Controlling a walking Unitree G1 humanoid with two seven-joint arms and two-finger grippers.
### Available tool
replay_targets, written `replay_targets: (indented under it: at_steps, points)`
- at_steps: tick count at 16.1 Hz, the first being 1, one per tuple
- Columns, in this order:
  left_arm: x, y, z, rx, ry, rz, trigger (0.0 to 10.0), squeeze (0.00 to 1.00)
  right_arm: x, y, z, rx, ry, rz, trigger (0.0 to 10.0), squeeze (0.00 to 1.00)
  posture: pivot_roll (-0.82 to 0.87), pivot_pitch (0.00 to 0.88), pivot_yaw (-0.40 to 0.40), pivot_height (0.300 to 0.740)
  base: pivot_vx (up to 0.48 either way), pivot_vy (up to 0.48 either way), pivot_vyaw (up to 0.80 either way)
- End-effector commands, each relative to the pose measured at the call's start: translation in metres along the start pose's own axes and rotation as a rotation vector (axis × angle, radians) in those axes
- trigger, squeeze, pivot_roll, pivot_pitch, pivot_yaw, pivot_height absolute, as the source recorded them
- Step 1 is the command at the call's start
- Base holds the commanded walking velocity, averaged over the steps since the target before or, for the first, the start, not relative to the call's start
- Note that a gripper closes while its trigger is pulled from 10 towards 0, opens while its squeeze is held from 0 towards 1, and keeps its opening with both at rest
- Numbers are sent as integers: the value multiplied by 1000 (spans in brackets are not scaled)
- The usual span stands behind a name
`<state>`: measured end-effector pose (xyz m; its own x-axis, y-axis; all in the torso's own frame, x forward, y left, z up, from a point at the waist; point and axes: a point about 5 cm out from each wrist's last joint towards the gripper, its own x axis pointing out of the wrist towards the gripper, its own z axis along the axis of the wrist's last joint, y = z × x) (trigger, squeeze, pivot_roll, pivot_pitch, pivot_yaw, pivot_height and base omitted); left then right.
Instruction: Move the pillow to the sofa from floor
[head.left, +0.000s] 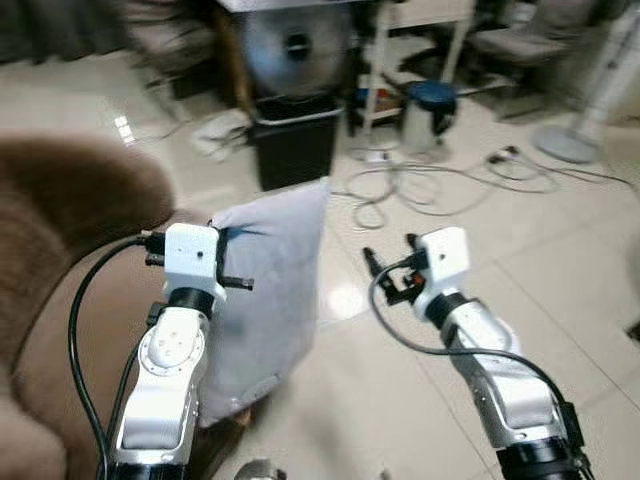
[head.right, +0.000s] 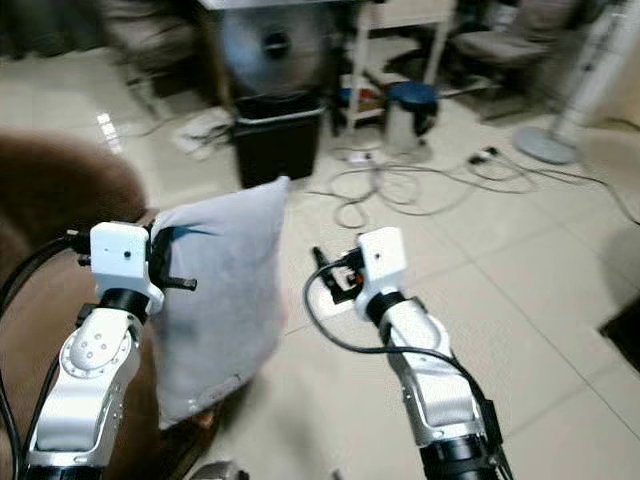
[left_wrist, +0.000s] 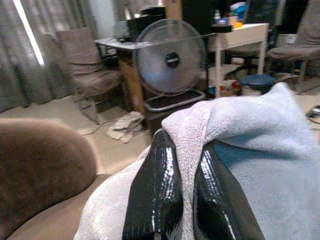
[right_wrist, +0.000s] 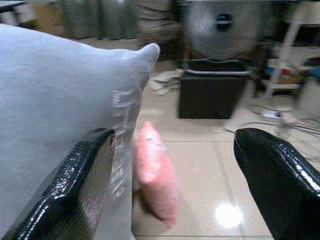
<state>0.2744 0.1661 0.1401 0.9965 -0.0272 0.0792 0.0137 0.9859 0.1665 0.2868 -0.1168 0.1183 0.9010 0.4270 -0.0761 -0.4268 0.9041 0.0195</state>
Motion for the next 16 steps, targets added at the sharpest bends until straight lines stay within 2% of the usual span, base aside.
replay_targets:
  at_steps: [1,9,16]
  points:
    - [3,2,17,2,-76,17,10000,0,-1,-1,1,2,-8,8,10000,0,94,0,-9,740,0,0,800]
    - [4,-1,18,28,-73,-9,10000,0,3,1,1,1,-8,29,10000,0,100,0,-7,740,0,0,800]
    - [6,-4,20,30,-88,-32,10000,0,1,-6,-1,5,-6,-5,10000,0,90,0,0,740,0,0,800]
